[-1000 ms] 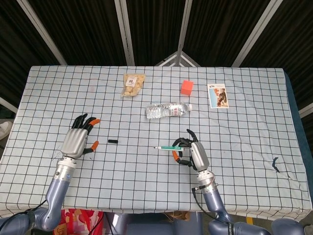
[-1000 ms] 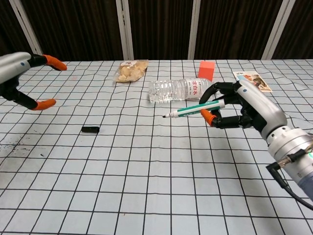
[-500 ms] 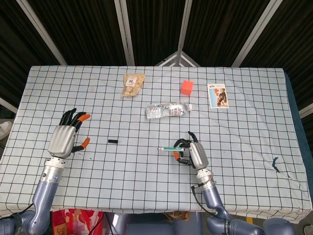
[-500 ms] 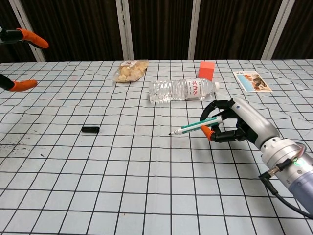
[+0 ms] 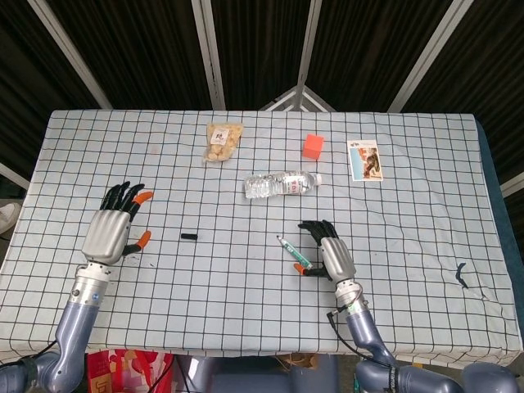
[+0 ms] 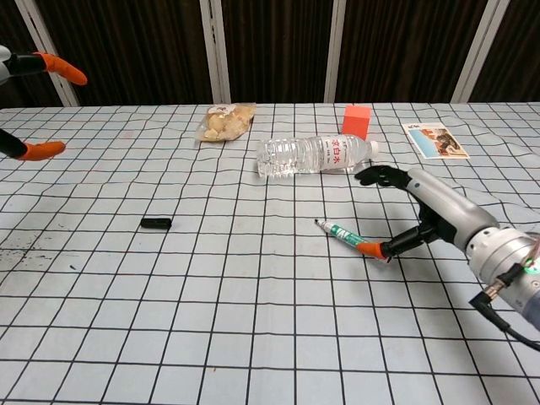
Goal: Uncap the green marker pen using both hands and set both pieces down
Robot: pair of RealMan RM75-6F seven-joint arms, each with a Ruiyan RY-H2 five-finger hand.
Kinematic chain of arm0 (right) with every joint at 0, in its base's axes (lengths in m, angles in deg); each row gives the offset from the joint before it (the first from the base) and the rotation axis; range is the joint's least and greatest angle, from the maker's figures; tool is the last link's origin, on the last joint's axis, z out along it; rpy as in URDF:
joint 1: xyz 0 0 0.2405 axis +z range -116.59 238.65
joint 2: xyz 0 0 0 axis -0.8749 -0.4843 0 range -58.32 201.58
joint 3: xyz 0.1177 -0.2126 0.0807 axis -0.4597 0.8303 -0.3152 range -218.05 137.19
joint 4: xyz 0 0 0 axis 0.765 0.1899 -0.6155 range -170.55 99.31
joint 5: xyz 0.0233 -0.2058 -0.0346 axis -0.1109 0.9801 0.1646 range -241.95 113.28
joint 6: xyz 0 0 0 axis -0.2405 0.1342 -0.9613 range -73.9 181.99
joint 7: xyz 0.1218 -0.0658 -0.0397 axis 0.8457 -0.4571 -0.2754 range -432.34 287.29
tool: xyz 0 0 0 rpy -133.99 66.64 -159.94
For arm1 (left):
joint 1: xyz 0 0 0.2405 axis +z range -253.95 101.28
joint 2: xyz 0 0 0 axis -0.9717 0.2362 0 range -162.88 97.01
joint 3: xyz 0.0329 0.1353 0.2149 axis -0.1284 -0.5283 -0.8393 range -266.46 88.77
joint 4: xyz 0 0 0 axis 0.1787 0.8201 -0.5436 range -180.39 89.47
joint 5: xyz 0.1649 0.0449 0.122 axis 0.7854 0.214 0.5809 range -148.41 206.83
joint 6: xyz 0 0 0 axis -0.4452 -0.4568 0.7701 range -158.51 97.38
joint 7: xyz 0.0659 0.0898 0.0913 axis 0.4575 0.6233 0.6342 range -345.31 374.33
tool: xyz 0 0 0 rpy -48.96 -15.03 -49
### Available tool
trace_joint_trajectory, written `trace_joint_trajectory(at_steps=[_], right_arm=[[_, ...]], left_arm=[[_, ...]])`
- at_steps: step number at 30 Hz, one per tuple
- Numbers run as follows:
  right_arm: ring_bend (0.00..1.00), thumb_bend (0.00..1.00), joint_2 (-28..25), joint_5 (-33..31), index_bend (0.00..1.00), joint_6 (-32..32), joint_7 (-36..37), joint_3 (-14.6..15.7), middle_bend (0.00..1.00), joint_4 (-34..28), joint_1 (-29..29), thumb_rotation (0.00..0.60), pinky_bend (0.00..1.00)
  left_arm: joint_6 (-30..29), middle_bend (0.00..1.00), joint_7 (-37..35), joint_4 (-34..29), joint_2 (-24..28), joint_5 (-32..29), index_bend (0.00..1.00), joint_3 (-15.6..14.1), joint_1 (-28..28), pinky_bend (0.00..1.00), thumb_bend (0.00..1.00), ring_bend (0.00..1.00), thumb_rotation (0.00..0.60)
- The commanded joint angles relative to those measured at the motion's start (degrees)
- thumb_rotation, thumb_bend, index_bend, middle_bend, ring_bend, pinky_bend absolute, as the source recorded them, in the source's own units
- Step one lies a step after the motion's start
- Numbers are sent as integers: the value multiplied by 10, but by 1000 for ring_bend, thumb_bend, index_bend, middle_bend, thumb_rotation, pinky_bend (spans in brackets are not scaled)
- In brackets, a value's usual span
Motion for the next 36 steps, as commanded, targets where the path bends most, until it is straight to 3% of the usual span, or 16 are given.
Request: trace_joint_trajectory(at_steps=[1, 5, 10, 13, 19, 23, 30, 35, 36], right_arm=[[69, 173, -74, -36, 107, -11, -74, -11, 113, -97, -12, 600, 11], [65, 173, -126, -43, 105, -1, -110, -9, 110, -164, -23, 600, 11], [71, 172, -170, -18, 134, 49, -143, -4, 110, -204, -46, 600, 11], [79, 173, -193, 4, 169, 82, -188, 11, 110, -203, -60, 600, 11], [102, 173, -225, 32, 174, 134, -225, 32, 110, -164, -93, 600, 11], [109, 179, -254, 40, 183, 165, -198, 43, 110, -123, -122, 600, 11], [118, 191, -307, 48, 209, 200, -87, 60, 113, -84, -175, 600, 11], [118, 191, -326, 44, 209, 191, -36, 72, 114, -47, -195, 600, 11], [118, 191, -305, 20, 209, 141, -28, 70, 114, -4, -180, 600, 11]], left_arm=[[2, 25, 17, -2, 3, -4, 163, -5, 1, 0, 425, 0, 600], [-3, 22, 24, -4, 2, 2, 157, -10, 4, 0, 425, 0, 600], [-29, 29, 44, 11, -1, 22, 153, -25, 19, 0, 425, 0, 600], [-39, 31, 40, 18, -1, 30, 152, -36, 30, 0, 425, 0, 600], [-45, 34, -34, 25, 19, 40, 152, -52, 59, 0, 425, 0, 600], [-48, 34, -69, 37, 39, 43, 152, -62, 77, 0, 424, 0, 600], [-53, 37, -124, 74, 49, 51, 152, -72, 101, 0, 425, 0, 600], [-52, 37, -149, 101, 45, 57, 152, -82, 115, 0, 425, 0, 600], [-54, 37, -151, 103, 45, 60, 152, -83, 117, 0, 425, 0, 600]])
